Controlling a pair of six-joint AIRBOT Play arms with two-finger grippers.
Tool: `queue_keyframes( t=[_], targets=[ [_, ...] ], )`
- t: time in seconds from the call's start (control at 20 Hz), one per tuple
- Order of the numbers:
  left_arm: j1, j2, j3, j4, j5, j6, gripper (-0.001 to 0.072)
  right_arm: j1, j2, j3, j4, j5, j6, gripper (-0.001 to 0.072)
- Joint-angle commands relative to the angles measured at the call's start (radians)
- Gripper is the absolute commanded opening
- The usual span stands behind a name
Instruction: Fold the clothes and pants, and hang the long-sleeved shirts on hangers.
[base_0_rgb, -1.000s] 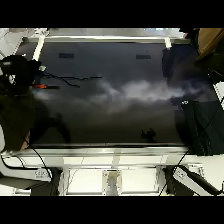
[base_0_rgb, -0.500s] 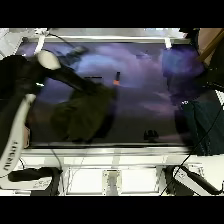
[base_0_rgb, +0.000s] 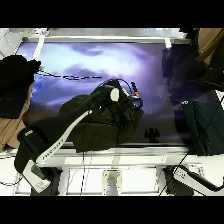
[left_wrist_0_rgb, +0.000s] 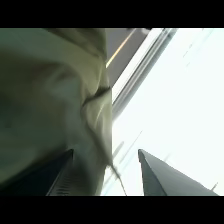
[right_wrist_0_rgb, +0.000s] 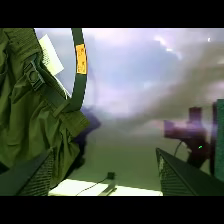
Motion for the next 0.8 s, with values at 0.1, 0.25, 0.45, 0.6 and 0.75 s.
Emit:
queue_keyframes(
  t=[0.1,0.25,0.45,0.6,0.75],
  targets=[
    [0.312,0.164,0.092,0.088,-0.135,-0.003,0.0493,0.008,-0.082,-0.011,0.115,-0.015,-0.002,0.0691],
    [0.571,0.267,0.071,0.100,-0.148,-0.046,0.0493,0.084,-0.108,-0.054,0.116,-0.146,-0.020,0.0691],
    [0.852,0.371,-0.133,0.101,-0.156,-0.048,0.0492,0.295,-0.202,-0.073,0.104,-0.414,-0.019,0.0690],
    [1.010,0.435,-0.400,0.100,-0.103,-0.037,0.0492,0.471,-0.317,-0.073,0.057,-0.632,-0.019,0.0690],
    [1.094,0.457,-0.627,0.045,0.008,0.000,0.0493,0.587,-0.480,-0.045,0.074,-0.752,-0.006,0.0590]
  ],
)
